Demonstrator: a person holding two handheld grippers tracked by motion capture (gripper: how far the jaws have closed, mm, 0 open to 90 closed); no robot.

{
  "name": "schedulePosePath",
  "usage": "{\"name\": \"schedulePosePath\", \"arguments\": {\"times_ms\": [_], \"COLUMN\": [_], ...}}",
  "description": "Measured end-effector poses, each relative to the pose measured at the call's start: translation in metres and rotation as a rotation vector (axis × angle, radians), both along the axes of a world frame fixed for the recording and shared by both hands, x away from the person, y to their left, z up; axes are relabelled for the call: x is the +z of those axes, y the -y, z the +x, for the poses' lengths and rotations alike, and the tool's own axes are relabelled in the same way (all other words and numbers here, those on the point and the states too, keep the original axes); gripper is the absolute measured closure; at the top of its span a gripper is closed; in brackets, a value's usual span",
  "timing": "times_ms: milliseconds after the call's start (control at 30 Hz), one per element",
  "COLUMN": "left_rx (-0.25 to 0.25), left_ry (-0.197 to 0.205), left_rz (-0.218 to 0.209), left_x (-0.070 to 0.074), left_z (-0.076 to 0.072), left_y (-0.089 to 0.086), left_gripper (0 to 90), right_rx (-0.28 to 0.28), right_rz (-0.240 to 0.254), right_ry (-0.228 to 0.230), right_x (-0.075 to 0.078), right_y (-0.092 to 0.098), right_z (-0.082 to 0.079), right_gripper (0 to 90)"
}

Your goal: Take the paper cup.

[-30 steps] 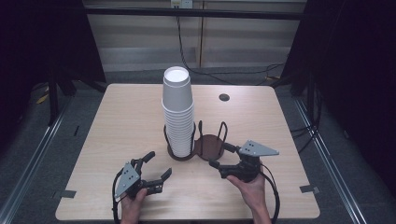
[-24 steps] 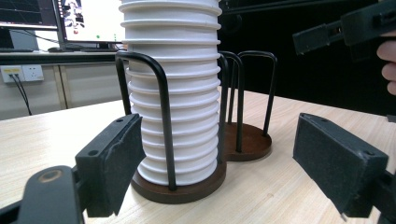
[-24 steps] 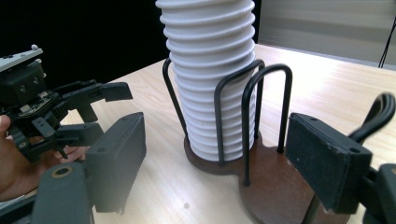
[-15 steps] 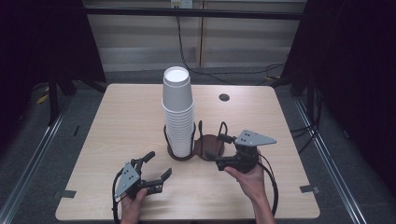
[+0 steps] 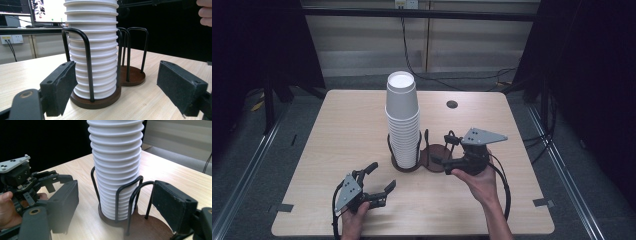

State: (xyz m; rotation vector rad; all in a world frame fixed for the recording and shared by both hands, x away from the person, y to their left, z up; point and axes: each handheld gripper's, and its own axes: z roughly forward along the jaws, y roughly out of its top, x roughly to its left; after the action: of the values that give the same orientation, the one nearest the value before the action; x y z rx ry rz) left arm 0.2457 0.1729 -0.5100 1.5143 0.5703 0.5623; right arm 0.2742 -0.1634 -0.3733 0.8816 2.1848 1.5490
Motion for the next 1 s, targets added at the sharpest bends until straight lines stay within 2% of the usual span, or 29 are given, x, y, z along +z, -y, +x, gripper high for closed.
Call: {"name": "schedulePosePath", "arguments": {"times_ms": [100, 133, 233, 300, 433, 600, 733, 1000], "left_rx": [0.000, 0.000, 0.000, -0.001, -0.005, -0.005, -0.004, -0.003], "left_ry": [-0.001, -0.001, -0.002, -0.002, 0.002, 0.003, 0.003, 0.004], "left_rz": [-0.001, -0.001, -0.002, -0.001, 0.004, 0.003, 0.003, 0.004], "left_x": [0.000, 0.000, 0.000, 0.000, 0.000, 0.000, 0.000, 0.000], "left_z": [0.000, 0.000, 0.000, 0.000, 0.000, 0.000, 0.000, 0.000], "left_y": [0.000, 0.000, 0.000, 0.000, 0.000, 0.000, 0.000, 0.000], "left_gripper": [16.0, 16.1, 16.0, 16.0, 16.1, 16.1, 16.1, 16.1], "right_rx": [0.019, 0.031, 0.043, 0.063, 0.081, 0.094, 0.102, 0.110], "right_rz": [-0.013, -0.036, -0.046, -0.020, -0.040, -0.069, -0.050, -0.071], "right_ry": [-0.003, -0.005, -0.004, -0.011, -0.012, -0.010, -0.019, -0.021], "right_x": [0.004, 0.010, 0.017, 0.021, 0.028, 0.039, 0.049, 0.065], "right_y": [-0.002, -0.004, -0.008, -0.012, -0.022, -0.030, -0.031, -0.032], "right_z": [0.003, 0.006, 0.009, 0.012, 0.016, 0.023, 0.029, 0.037], "right_gripper": [21.2, 20.1, 19.9, 19.9, 20.0, 20.0, 21.2, 20.5]}}
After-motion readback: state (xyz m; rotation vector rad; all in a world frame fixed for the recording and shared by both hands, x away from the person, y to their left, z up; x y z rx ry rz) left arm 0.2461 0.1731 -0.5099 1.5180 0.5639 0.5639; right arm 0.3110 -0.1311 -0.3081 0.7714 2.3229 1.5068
